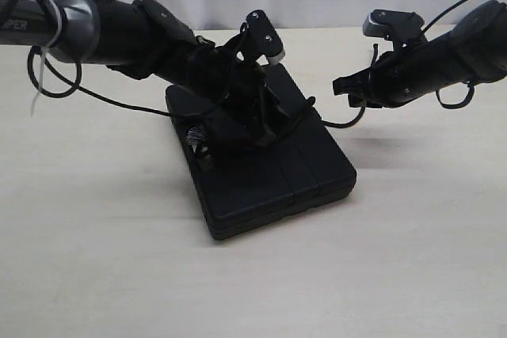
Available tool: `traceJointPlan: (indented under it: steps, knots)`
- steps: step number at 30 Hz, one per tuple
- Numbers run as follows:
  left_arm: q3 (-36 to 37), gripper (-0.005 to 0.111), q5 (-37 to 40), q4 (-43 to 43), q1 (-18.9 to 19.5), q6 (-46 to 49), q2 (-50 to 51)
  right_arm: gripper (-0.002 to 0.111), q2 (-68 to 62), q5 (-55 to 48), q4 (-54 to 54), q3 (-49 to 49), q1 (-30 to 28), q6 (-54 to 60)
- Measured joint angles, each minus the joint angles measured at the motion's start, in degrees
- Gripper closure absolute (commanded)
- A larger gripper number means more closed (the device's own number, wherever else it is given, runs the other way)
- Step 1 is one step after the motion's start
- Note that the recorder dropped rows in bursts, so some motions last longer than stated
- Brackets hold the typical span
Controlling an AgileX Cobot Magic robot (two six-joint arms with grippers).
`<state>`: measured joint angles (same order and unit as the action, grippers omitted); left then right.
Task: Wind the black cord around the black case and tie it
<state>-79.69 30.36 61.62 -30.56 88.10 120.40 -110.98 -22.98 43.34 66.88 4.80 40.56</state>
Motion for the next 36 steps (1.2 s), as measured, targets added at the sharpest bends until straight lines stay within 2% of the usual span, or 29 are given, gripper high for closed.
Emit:
traceJointPlan:
  steps: [8, 13, 26, 36]
  knots:
    - [-0.57, 0.073, 5.02, 0.10, 0.48, 4.80, 2.28, 0.104, 0.00, 0.00, 0.00, 0.00, 0.00, 0.11]
    - [-0.67, 0.107, 3.08, 0.10, 0.48, 5.32, 2.67, 0.104, 0.00, 0.00, 0.00, 0.00, 0.00, 0.11]
    - [-0.93, 0.107, 2.45, 0.00, 0.48, 6.52, 2.31, 0.104, 0.00, 0.00, 0.00, 0.00, 0.00, 0.11]
    - [-0.97, 0.107, 5.88, 0.00, 0.48, 6.52, -1.10, 0.104, 0.00, -0.37, 0.00, 0.00, 0.00, 0.21]
